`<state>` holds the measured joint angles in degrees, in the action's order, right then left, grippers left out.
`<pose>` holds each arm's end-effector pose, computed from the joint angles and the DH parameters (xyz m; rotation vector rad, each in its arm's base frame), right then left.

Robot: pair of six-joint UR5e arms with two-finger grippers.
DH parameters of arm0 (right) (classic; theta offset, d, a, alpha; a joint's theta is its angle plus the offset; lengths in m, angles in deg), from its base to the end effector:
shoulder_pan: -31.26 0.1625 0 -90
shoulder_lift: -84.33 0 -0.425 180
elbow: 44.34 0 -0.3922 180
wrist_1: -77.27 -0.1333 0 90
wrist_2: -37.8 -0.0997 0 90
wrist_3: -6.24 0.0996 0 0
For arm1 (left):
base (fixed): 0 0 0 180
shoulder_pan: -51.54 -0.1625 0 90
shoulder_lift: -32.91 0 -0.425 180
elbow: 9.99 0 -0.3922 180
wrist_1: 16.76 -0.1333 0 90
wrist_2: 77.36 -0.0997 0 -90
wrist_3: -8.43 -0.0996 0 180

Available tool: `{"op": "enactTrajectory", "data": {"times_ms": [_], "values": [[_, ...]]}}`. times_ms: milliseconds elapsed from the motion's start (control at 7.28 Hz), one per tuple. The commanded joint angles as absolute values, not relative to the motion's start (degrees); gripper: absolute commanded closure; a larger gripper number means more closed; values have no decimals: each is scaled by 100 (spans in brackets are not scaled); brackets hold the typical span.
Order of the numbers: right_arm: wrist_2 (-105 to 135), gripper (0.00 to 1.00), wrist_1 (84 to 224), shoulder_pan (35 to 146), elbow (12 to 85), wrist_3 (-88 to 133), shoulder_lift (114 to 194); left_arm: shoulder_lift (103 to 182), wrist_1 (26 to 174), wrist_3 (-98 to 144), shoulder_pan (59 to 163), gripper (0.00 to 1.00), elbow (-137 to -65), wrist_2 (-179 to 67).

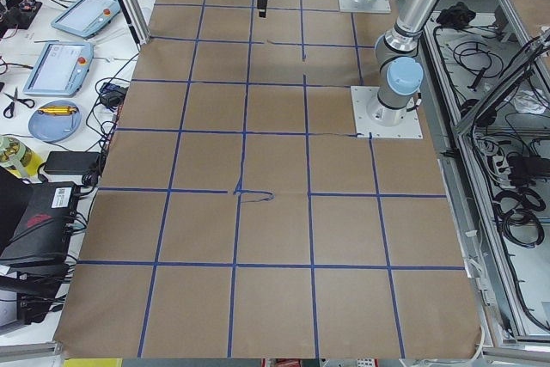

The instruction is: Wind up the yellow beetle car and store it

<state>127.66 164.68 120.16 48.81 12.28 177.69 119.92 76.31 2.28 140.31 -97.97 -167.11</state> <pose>0.1246 -0.4652 0.4846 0.1956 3.1342 0.0653 -0.1236 -0.4743 0.5250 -0.1348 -3.1361 0.0535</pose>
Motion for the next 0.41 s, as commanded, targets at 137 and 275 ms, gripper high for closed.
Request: {"op": "enactTrajectory", "data": {"times_ms": [137,275], "values": [[12736,0,16481,12073,4848,1144,17784,11992,7631,228,14031,0,-9797,-16709],[12736,0,16472,12038,4838,1143,17793,11992,7631,228,14031,0,-9797,-16718]]}}
